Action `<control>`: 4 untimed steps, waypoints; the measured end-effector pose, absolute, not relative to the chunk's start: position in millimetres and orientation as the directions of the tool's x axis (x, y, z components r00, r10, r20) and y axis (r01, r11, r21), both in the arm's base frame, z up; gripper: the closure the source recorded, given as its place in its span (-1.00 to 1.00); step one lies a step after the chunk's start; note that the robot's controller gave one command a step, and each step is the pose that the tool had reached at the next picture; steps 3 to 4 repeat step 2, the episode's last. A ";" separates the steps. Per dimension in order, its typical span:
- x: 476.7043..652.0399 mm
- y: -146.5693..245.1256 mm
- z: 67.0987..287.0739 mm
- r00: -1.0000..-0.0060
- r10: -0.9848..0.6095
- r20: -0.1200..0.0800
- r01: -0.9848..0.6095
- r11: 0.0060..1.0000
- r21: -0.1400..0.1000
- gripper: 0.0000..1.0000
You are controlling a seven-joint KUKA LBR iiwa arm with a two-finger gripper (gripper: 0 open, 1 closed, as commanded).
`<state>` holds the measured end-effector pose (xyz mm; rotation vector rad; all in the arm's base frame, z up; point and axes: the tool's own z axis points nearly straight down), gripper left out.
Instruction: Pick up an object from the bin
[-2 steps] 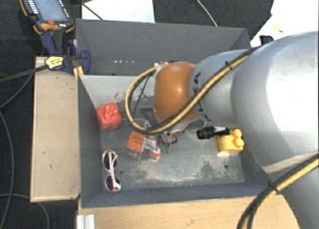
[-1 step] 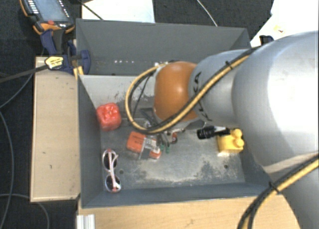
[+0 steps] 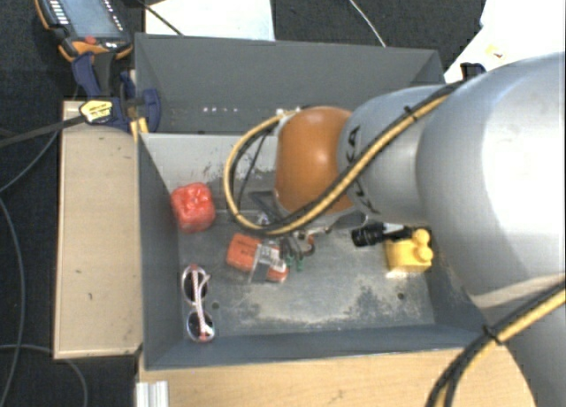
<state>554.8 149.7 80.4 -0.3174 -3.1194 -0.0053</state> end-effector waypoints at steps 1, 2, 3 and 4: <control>553.5 149.0 101.9 -0.979 0.202 0.011 0.202 0.979 0.000 1.00; 555.3 149.5 125.9 -0.979 0.201 0.005 0.201 0.979 0.004 1.00; 555.3 149.5 125.9 -0.979 0.201 0.005 0.201 0.979 0.004 1.00; 555.3 149.5 125.9 -0.979 0.201 0.005 0.201 0.979 0.004 1.00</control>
Offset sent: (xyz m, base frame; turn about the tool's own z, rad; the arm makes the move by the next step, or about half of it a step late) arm -0.0001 0.0000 0.0468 0.0000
